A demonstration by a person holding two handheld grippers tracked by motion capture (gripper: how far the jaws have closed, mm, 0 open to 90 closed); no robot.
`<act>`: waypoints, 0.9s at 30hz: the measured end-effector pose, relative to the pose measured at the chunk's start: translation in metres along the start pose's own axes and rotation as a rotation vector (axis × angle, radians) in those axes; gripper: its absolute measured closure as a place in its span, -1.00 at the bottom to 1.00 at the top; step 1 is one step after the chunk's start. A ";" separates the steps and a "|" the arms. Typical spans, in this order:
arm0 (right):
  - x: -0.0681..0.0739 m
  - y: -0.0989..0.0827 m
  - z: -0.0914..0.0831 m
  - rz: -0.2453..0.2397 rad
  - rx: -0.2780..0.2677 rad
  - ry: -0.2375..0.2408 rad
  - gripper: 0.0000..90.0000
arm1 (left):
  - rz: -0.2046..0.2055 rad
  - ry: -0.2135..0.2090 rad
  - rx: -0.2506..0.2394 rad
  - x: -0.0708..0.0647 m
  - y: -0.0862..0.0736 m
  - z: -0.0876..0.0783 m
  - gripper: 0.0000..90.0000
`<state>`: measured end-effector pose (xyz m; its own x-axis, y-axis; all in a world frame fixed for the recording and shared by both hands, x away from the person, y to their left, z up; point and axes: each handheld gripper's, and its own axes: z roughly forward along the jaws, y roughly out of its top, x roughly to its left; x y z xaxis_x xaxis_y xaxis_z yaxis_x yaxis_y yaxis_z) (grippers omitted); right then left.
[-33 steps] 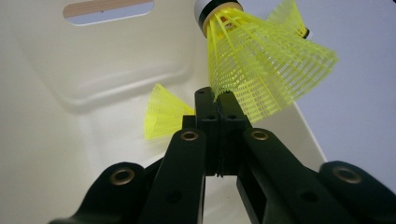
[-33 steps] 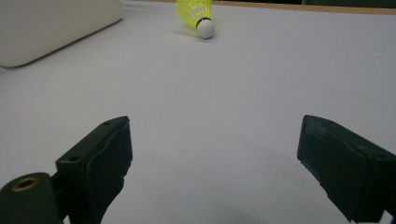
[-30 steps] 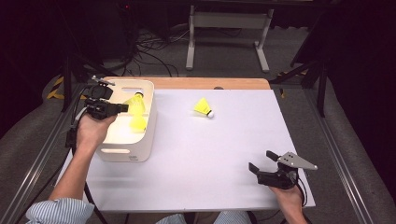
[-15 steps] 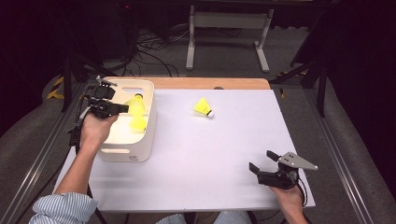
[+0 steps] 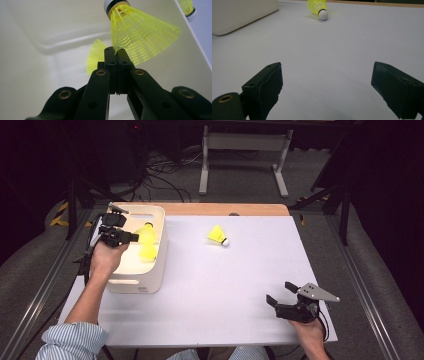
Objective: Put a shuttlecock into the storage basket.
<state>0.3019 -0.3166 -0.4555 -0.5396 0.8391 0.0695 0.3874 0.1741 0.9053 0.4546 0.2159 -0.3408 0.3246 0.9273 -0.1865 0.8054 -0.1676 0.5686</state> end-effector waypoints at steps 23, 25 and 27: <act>0.000 0.000 0.000 0.000 0.003 0.000 -0.76 | -0.003 -0.035 -0.016 -0.005 -0.005 -0.001 -0.18; 0.000 0.000 0.000 0.000 0.002 -0.001 -0.76 | -0.001 -0.031 -0.022 -0.007 -0.005 -0.003 -0.20; 0.000 0.000 0.000 0.002 0.002 -0.002 -0.76 | 0.000 -0.032 -0.025 -0.008 -0.005 -0.004 -0.21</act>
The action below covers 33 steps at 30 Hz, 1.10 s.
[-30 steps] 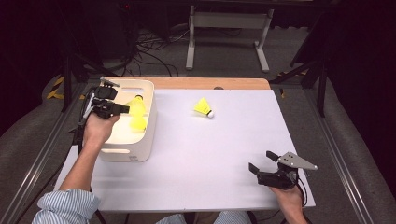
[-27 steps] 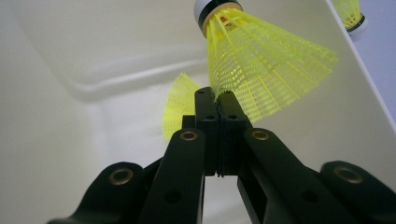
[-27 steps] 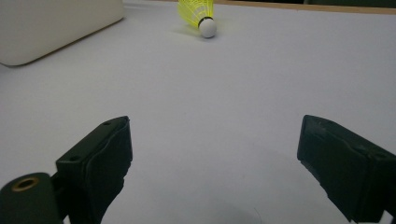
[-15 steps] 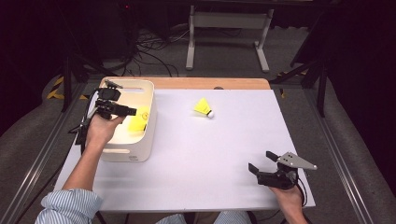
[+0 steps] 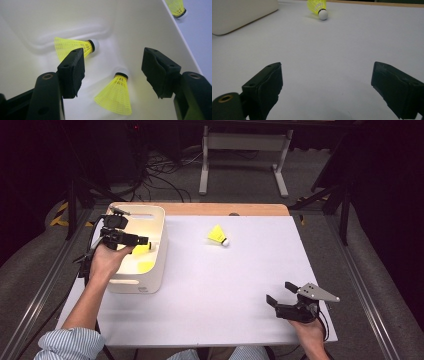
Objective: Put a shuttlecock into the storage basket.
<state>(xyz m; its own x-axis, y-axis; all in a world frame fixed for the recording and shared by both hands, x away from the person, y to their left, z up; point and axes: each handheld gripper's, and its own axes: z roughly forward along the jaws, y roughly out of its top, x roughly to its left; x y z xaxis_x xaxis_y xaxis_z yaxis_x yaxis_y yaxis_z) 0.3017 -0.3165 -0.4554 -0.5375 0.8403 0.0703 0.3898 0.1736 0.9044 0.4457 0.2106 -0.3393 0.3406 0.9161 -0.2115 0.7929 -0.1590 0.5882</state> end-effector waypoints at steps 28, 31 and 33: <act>-0.001 0.000 -0.002 0.004 -0.014 -0.006 -0.76 | 0.033 -0.046 -0.037 -0.014 -0.005 -0.015 -0.30; -0.001 0.000 -0.003 0.004 -0.016 -0.008 -0.76 | 0.039 -0.052 -0.039 -0.016 -0.005 -0.015 -0.30; -0.002 0.000 -0.003 0.011 -0.016 -0.009 -0.76 | 0.040 -0.054 -0.040 -0.017 -0.004 -0.016 -0.30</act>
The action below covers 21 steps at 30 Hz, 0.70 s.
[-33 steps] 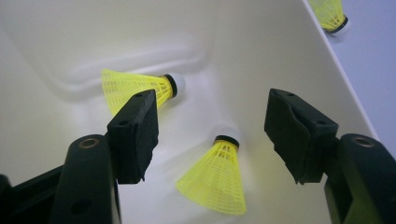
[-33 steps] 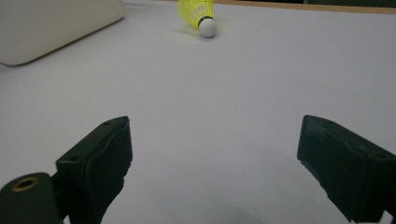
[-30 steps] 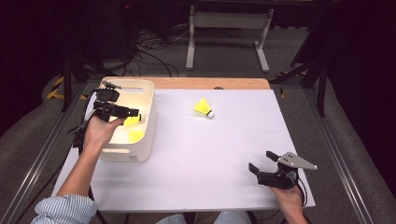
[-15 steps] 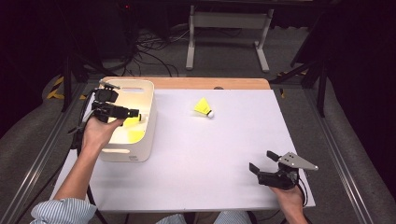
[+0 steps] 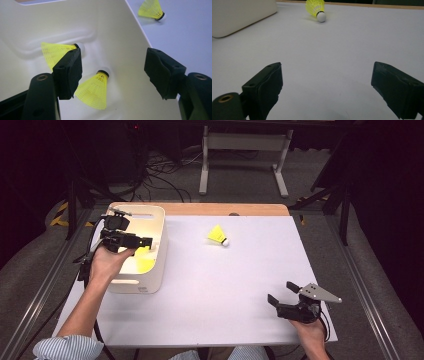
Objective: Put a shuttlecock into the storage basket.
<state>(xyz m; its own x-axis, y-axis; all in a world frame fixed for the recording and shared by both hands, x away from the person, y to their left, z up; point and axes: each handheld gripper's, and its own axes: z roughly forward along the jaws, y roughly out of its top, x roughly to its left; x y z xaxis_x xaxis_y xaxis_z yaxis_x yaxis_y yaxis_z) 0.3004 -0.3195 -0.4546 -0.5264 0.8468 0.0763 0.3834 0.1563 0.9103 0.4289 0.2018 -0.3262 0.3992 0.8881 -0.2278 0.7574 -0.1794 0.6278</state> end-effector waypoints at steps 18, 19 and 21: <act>0.000 0.001 0.000 0.006 0.001 -0.009 -0.76 | 0.057 -0.010 -0.022 -0.016 -0.001 -0.009 -0.30; 0.000 0.001 0.001 0.005 0.002 -0.009 -0.76 | 0.057 -0.010 -0.022 -0.016 -0.001 -0.009 -0.30; 0.000 0.001 0.001 0.002 0.004 -0.008 -0.76 | 0.067 -0.014 -0.027 -0.019 -0.002 -0.011 -0.30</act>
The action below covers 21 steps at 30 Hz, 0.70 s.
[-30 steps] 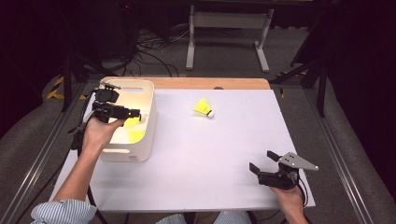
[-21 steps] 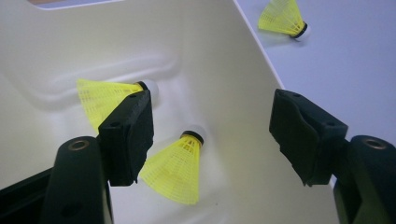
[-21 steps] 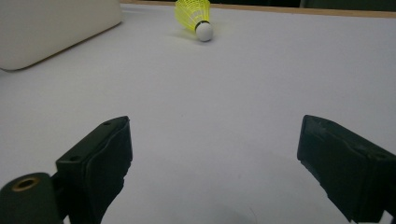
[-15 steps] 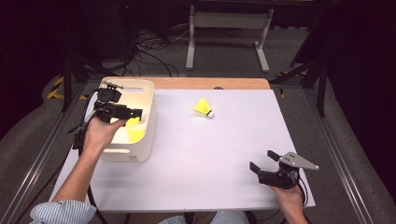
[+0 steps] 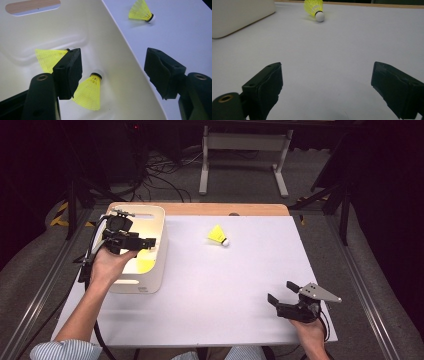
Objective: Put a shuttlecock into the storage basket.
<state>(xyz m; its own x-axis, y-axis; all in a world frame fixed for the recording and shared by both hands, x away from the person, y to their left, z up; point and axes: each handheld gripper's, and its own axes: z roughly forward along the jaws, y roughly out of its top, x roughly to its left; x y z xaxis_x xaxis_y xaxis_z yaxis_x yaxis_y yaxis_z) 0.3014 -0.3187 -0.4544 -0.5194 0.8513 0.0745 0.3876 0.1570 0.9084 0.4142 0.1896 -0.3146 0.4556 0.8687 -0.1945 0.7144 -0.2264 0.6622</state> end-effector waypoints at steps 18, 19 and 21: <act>-0.001 0.000 0.000 0.002 0.002 0.001 -0.75 | 0.043 -0.027 0.001 -0.018 0.004 0.002 -0.30; -0.001 0.000 0.000 0.002 0.002 0.001 -0.75 | 0.043 -0.027 0.001 -0.018 0.004 0.002 -0.30; -0.001 0.000 -0.001 0.004 -0.002 0.001 -0.75 | 0.048 -0.027 -0.002 -0.020 0.003 0.003 -0.30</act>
<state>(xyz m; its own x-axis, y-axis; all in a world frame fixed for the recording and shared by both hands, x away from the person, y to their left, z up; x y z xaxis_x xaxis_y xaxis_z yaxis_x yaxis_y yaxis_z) 0.3011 -0.3200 -0.4544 -0.5187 0.8514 0.0782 0.3879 0.1528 0.9090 0.4090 0.1702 -0.3105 0.5039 0.8445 -0.1816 0.6900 -0.2670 0.6727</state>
